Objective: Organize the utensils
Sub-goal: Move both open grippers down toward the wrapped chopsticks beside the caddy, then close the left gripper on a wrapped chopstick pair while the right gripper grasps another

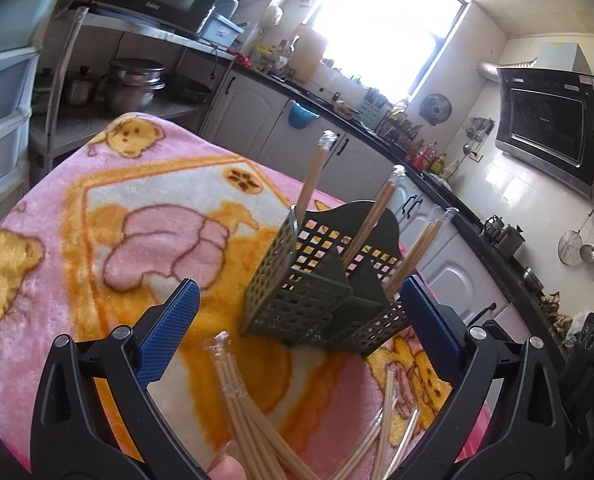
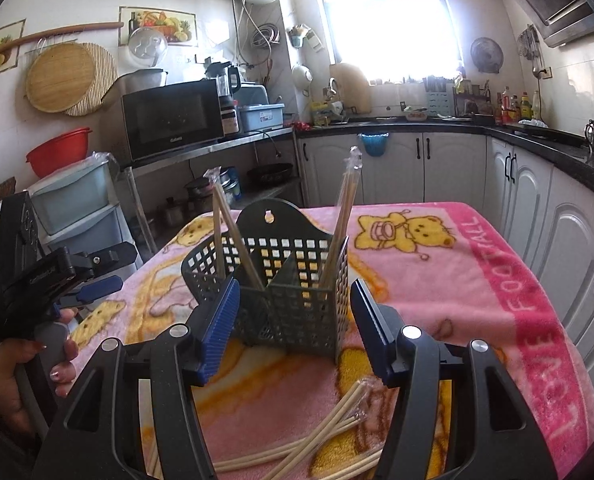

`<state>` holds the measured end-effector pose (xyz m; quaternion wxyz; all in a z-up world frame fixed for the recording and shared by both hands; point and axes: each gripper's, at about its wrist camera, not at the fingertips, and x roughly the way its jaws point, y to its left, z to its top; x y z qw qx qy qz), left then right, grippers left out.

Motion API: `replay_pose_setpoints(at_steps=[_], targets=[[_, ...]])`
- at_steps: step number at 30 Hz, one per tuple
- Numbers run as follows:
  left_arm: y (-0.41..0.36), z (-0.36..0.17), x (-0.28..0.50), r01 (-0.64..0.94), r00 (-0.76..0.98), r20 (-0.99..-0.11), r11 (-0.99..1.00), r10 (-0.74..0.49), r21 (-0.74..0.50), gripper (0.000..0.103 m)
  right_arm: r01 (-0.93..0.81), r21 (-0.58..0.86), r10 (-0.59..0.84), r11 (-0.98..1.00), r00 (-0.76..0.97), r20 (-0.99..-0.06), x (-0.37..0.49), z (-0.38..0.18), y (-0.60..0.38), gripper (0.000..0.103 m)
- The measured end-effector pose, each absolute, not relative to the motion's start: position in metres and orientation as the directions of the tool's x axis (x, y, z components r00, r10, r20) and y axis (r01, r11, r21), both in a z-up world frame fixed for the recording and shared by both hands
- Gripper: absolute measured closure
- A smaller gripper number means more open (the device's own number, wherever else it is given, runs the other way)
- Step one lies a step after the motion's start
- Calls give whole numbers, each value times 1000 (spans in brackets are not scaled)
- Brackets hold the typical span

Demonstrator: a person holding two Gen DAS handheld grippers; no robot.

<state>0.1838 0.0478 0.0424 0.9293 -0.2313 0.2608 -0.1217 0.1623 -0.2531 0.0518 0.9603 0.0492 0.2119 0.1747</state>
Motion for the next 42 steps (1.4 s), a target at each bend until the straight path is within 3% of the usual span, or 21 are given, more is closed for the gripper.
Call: replay_pose_setpoints(at_steps=[11, 16, 22, 33, 42], targets=[[57, 26, 184, 35, 816, -501, 891, -288, -454, 14, -362, 169, 399, 917, 799, -450, 158, 37, -235, 48], [61, 12, 188, -4, 784, -565, 908, -257, -419, 45, -388, 169, 420, 906, 772, -477, 156, 30, -226, 48], [68, -9, 194, -32, 728, -632, 907, -266, -419, 67, -418, 175, 446, 891, 739, -506, 154, 23, -215, 48], [71, -45, 203, -41, 637, -707, 902, -308, -430, 77, -473, 168, 476, 865, 666, -574, 152, 6, -193, 48], [62, -56, 211, -14, 593, -743, 918, -312, -397, 78, -517, 148, 478, 843, 596, -645, 154, -11, -172, 49]])
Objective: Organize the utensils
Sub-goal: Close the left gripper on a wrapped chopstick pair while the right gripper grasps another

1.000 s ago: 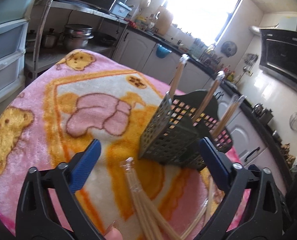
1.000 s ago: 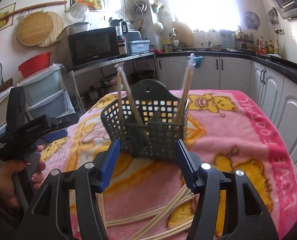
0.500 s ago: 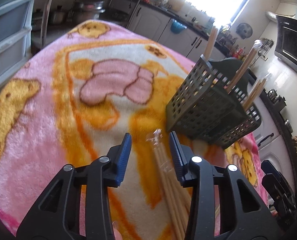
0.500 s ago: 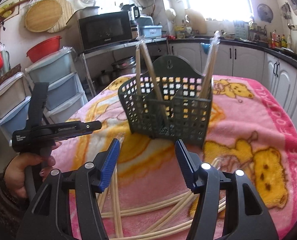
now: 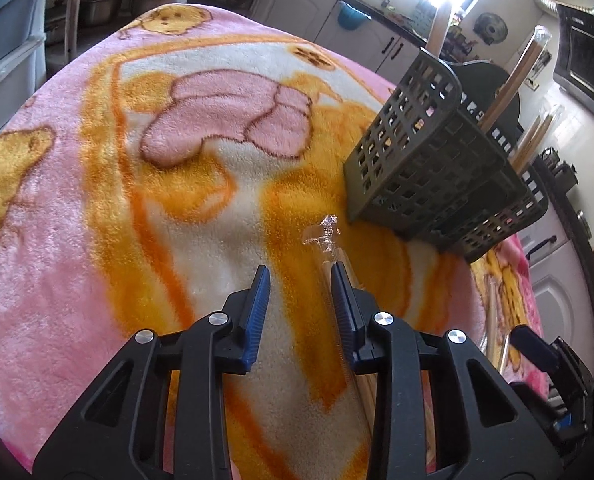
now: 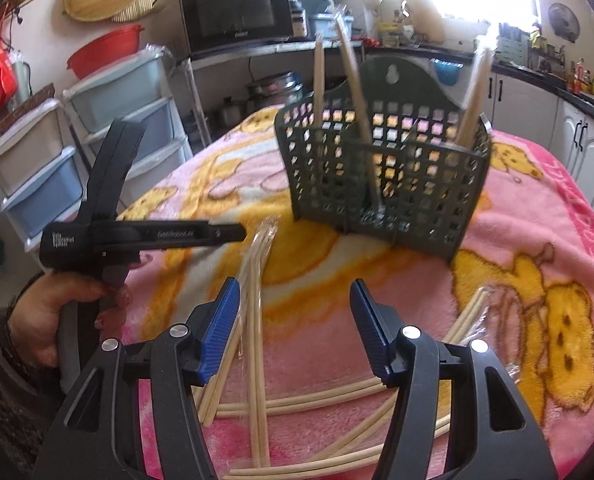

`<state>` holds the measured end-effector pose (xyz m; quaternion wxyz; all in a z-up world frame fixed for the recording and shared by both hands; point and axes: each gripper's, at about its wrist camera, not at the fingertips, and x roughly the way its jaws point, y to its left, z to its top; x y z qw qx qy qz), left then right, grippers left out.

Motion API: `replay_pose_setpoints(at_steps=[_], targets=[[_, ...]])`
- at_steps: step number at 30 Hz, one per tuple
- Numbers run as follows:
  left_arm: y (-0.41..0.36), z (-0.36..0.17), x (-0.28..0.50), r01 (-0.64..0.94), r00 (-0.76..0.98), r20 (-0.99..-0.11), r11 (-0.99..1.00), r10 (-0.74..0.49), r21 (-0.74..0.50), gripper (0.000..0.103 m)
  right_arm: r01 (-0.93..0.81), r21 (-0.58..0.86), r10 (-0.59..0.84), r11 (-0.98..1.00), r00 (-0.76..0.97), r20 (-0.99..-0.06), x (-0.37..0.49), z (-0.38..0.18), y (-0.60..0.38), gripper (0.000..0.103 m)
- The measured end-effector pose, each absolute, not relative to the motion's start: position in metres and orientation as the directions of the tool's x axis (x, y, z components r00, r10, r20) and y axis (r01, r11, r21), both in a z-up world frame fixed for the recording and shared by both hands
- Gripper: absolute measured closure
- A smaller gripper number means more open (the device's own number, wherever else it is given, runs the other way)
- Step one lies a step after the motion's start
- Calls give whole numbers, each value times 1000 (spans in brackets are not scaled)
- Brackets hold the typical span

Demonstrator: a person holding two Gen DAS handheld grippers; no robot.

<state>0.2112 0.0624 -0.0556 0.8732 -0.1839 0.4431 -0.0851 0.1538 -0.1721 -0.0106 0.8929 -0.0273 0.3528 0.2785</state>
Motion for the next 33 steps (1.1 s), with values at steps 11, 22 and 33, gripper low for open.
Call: replay_pose_setpoints(at_steps=[11, 22, 33], targets=[[54, -57, 226, 8, 577, -764, 937, -291, -350, 78, -558, 140, 457, 818, 482, -748, 165, -42, -144, 66], [49, -57, 245, 23, 551, -778, 938, -301, -347, 78, -498, 140, 404, 856, 474, -782, 192, -48, -141, 71], [45, -58, 253, 35, 555, -780, 945, -289, -326, 80, -474, 195, 418, 859, 427, -802, 230, -45, -132, 70]])
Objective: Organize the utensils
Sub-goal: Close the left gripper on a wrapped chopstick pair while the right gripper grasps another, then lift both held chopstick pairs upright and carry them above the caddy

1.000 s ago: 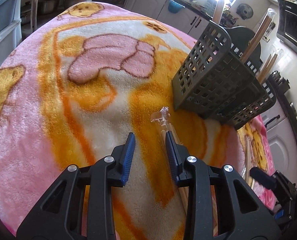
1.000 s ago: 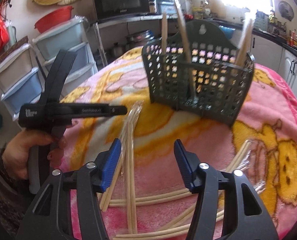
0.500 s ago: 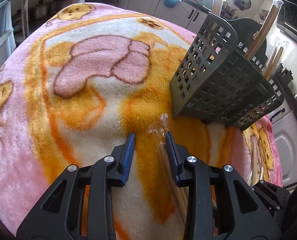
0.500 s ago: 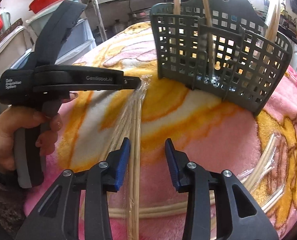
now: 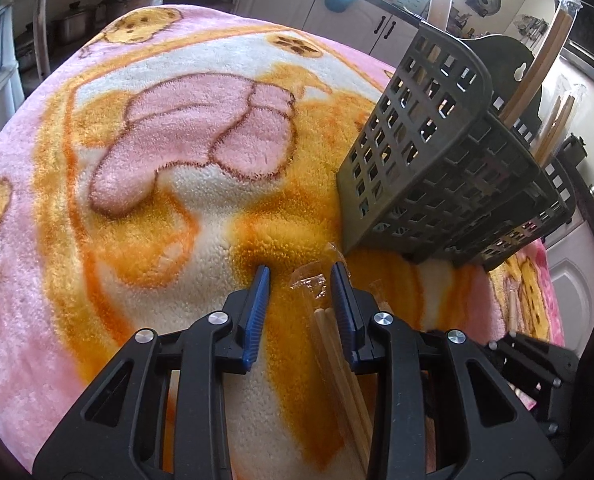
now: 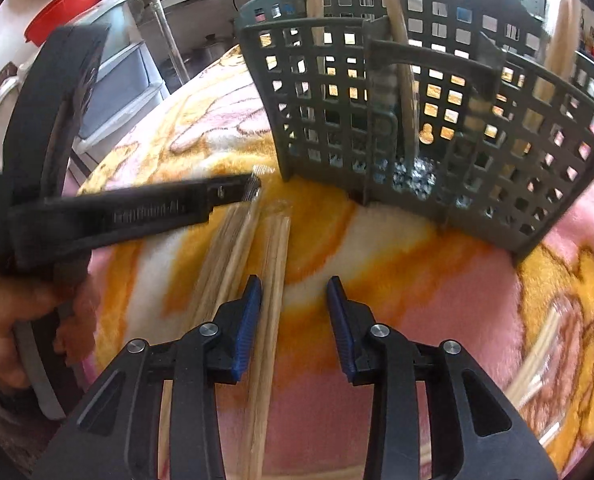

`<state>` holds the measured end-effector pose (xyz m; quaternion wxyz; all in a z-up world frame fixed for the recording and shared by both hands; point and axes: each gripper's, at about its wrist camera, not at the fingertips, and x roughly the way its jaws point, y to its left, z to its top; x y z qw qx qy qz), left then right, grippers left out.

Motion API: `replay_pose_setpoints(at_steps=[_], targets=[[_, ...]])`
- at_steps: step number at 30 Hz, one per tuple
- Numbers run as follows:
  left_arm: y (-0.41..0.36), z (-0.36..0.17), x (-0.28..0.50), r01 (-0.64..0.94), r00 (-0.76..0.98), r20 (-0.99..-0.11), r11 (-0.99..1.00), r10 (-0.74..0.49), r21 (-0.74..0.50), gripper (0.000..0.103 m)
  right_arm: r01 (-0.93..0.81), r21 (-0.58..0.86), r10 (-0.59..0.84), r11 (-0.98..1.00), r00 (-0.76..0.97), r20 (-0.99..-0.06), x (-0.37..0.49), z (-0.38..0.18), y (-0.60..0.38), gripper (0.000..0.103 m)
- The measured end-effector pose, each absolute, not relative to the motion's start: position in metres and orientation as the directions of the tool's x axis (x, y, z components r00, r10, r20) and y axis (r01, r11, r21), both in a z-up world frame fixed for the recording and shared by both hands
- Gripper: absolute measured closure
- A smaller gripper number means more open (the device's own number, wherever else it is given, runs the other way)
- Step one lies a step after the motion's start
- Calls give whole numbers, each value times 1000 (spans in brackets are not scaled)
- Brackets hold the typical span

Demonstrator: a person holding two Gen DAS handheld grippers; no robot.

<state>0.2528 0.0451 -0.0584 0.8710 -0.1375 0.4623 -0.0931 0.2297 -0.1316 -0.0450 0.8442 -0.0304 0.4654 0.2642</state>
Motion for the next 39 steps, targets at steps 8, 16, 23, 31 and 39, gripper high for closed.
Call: replay_pose_setpoints(at_steps=[8, 16, 23, 31, 39], targets=[[58, -66, 251, 28, 559, -766, 930, -318, -366, 97, -465, 221, 429, 858, 410, -805, 249, -44, -118, 69], [68, -67, 248, 27, 558, -746, 906, -364, -423, 100, -470, 174, 393, 866, 421, -818, 258, -48, -99, 71], [77, -57, 238, 24, 588, -714, 890, -381, -455, 100, -475, 175, 397, 863, 423, -814, 262, -47, -102, 91], [83, -28, 223, 56, 646, -651, 875, -399, -481, 100, -488, 272, 506, 829, 449, -736, 246, -18, -122, 97], [84, 6, 205, 111, 700, -574, 859, -424, -500, 100, -546, 314, 605, 777, 509, -612, 220, 27, -133, 97]])
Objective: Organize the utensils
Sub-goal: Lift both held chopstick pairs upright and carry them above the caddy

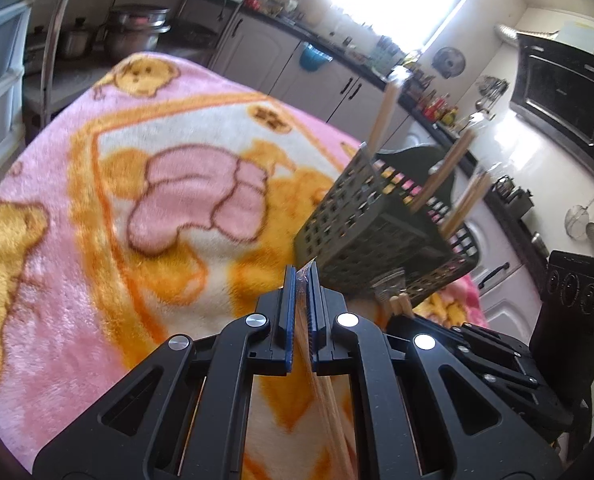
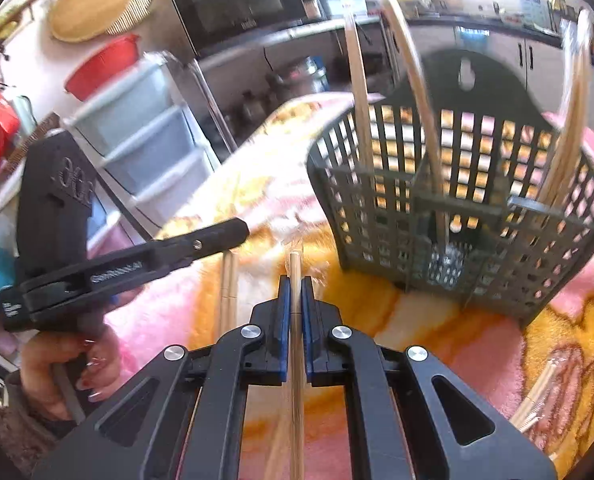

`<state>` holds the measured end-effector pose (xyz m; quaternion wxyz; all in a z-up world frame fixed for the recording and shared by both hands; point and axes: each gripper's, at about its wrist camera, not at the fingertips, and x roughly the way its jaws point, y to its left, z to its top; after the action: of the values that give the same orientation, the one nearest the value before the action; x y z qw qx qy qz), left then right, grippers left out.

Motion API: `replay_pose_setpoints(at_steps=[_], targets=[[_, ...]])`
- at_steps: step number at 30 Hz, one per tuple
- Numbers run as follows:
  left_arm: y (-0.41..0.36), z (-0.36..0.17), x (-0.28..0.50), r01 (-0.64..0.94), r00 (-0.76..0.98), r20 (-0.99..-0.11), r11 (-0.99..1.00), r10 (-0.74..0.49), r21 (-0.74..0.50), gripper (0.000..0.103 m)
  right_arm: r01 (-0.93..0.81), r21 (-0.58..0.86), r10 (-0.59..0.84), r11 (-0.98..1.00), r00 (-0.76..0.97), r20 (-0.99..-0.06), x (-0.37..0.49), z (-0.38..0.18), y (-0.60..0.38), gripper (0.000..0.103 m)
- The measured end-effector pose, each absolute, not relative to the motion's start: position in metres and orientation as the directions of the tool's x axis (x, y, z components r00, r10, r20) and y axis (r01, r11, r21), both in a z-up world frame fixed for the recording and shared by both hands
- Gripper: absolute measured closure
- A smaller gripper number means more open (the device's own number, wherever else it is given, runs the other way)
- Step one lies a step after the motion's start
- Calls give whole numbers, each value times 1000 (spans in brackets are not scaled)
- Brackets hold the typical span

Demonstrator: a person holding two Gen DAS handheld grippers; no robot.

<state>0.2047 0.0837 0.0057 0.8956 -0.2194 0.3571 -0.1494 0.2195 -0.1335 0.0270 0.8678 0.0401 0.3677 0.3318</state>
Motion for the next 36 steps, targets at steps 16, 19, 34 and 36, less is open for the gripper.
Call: replay_pose_setpoints(at_steps=[16, 19, 34, 36], targets=[[61, 70, 177, 257, 755, -438, 835, -488, -487, 101, -510, 336, 606, 792, 723, -332, 183, 87, -204, 97], [55, 80, 177, 282, 759, -420, 832, -498, -478, 101, -497, 325, 586, 804, 756, -293, 185, 95, -212, 97], [26, 132, 184, 386, 766, -343, 815, -544, -432, 101, -455, 272, 504, 848, 852, -144, 196, 126, -249, 97], [21, 139, 186, 400, 767, -331, 812, -550, -425, 101, -452, 261, 494, 853, 861, -125, 198, 128, -250, 97]])
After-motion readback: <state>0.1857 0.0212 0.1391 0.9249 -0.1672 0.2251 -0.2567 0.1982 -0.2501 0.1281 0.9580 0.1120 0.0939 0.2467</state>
